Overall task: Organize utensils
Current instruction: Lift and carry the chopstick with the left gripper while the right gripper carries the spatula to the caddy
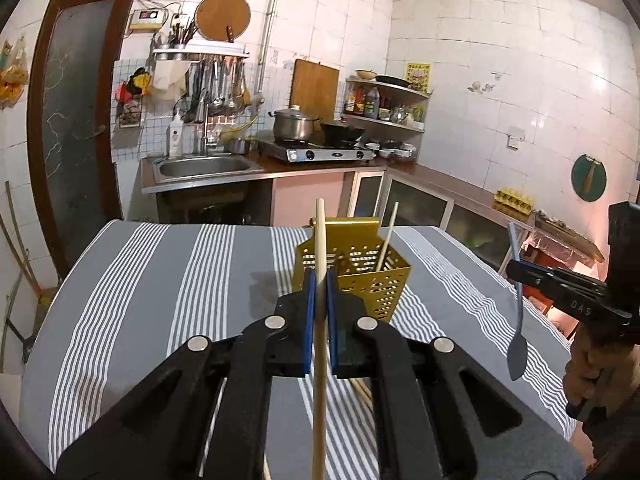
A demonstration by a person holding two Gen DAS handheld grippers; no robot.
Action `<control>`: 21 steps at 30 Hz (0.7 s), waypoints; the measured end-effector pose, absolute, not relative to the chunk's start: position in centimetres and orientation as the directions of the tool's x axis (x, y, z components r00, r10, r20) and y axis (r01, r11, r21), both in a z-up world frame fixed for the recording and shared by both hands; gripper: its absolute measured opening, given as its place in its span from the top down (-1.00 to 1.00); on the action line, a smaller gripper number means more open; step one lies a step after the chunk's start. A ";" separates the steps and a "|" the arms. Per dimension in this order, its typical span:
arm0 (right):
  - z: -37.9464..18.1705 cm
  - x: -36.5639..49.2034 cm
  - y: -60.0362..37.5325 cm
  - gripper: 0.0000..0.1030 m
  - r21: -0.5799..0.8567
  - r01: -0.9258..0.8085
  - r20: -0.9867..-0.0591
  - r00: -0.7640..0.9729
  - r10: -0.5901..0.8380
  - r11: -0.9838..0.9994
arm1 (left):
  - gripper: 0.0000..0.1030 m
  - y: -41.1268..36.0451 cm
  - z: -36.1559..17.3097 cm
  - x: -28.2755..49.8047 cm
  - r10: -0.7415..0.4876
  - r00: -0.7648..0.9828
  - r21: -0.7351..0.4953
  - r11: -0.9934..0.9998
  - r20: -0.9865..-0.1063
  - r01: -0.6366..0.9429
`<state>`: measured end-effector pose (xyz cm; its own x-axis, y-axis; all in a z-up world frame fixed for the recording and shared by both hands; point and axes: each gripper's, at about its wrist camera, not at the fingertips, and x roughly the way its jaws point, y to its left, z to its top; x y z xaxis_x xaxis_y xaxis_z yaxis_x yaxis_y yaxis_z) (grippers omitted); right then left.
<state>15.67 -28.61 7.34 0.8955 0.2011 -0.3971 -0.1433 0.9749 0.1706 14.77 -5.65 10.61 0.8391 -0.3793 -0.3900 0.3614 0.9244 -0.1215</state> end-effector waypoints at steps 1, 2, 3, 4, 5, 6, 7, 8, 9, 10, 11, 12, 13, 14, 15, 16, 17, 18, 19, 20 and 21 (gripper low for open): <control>7.4 15.7 -28.7 0.86 0.175 -0.144 -0.394 0.896 0.204 0.974 | 0.92 -5.9 10.7 14.7 -0.376 0.843 -0.115 0.926 -0.384 0.360; 7.5 15.5 -28.8 0.86 0.175 -0.143 -0.389 0.899 0.202 0.974 | 0.92 -6.0 10.8 14.6 -0.379 0.845 -0.115 0.925 -0.379 0.363; 7.6 15.4 -28.8 0.86 0.174 -0.142 -0.385 0.901 0.200 0.975 | 0.92 -6.1 10.9 14.5 -0.382 0.846 -0.119 0.924 -0.373 0.364; 7.8 15.5 -28.9 0.86 0.174 -0.143 -0.383 0.902 0.201 0.974 | 0.92 -6.3 11.0 14.6 -0.384 0.847 -0.123 0.923 -0.368 0.365; 7.9 15.5 -28.9 0.86 0.172 -0.141 -0.381 0.903 0.198 0.975 | 0.92 -6.4 11.2 14.7 -0.392 0.845 -0.131 0.920 -0.364 0.370; 8.0 15.6 -28.9 0.86 0.167 -0.137 -0.378 0.906 0.192 0.976 | 0.92 -6.4 11.4 14.8 -0.393 0.848 -0.137 0.920 -0.357 0.368; 8.2 15.6 -28.9 0.86 0.164 -0.137 -0.375 0.907 0.191 0.977 | 0.92 -6.4 11.6 14.9 -0.396 0.850 -0.142 0.918 -0.349 0.369; 8.5 15.6 -28.8 0.86 0.162 -0.139 -0.369 0.910 0.190 0.977 | 0.92 -6.5 11.7 15.1 -0.405 0.848 -0.146 0.914 -0.342 0.378; 8.8 15.6 -28.8 0.86 0.159 -0.138 -0.362 0.913 0.188 0.978 | 0.92 -6.5 11.9 15.1 -0.407 0.849 -0.147 0.913 -0.336 0.380; 9.1 15.5 -28.7 0.86 0.155 -0.138 -0.353 0.917 0.185 0.978 | 0.92 -6.8 12.3 15.2 -0.407 0.852 -0.140 0.913 -0.330 0.382; 9.5 15.5 -28.7 0.86 0.149 -0.137 -0.338 0.924 0.181 0.979 | 0.92 -7.0 12.5 15.3 -0.410 0.851 -0.135 0.912 -0.328 0.387; 9.9 15.4 -28.6 0.86 0.146 -0.139 -0.327 0.928 0.180 0.980 | 0.92 -7.2 12.8 15.4 -0.411 0.852 -0.129 0.911 -0.323 0.391; 10.5 15.4 -28.5 0.86 0.141 -0.142 -0.314 0.932 0.180 0.980 | 0.92 -7.4 13.0 15.5 -0.413 0.852 -0.125 0.910 -0.320 0.395; 10.9 15.4 -28.4 0.86 0.136 -0.144 -0.302 0.936 0.180 0.980 | 0.92 -7.6 13.3 15.6 -0.415 0.852 -0.120 0.909 -0.317 0.398; 11.2 15.5 -28.3 0.86 0.131 -0.146 -0.292 0.940 0.178 0.981 | 0.92 -7.9 13.5 15.6 -0.416 0.854 -0.114 0.909 -0.314 0.401; 11.8 15.6 -28.2 0.86 0.121 -0.144 -0.276 0.946 0.173 0.982 | 0.92 -8.1 13.9 15.6 -0.417 0.856 -0.107 0.908 -0.307 0.404; 12.3 15.7 -28.2 0.86 0.119 -0.145 -0.265 0.949 0.172 0.982 | 0.92 -8.4 14.2 15.8 -0.419 0.856 -0.099 0.907 -0.302 0.409; 12.8 15.9 -28.2 0.86 0.117 -0.145 -0.255 0.952 0.171 0.982 | 0.92 -8.7 14.5 15.9 -0.417 0.859 -0.093 0.908 -0.298 0.408; 13.2 16.1 -28.1 0.86 0.112 -0.145 -0.242 0.956 0.168 0.983 | 0.92 -8.8 14.7 16.0 -0.417 0.860 -0.090 0.908 -0.295 0.409; 14.0 16.4 -27.9 0.86 0.102 -0.146 -0.218 0.962 0.166 0.984 | 0.92 -9.0 15.0 16.3 -0.417 0.861 -0.086 0.908 -0.292 0.410; 14.5 16.5 -27.8 0.86 0.097 -0.147 -0.204 0.965 0.164 0.984 | 0.92 -9.2 15.3 16.5 -0.416 0.862 -0.085 0.908 -0.290 0.410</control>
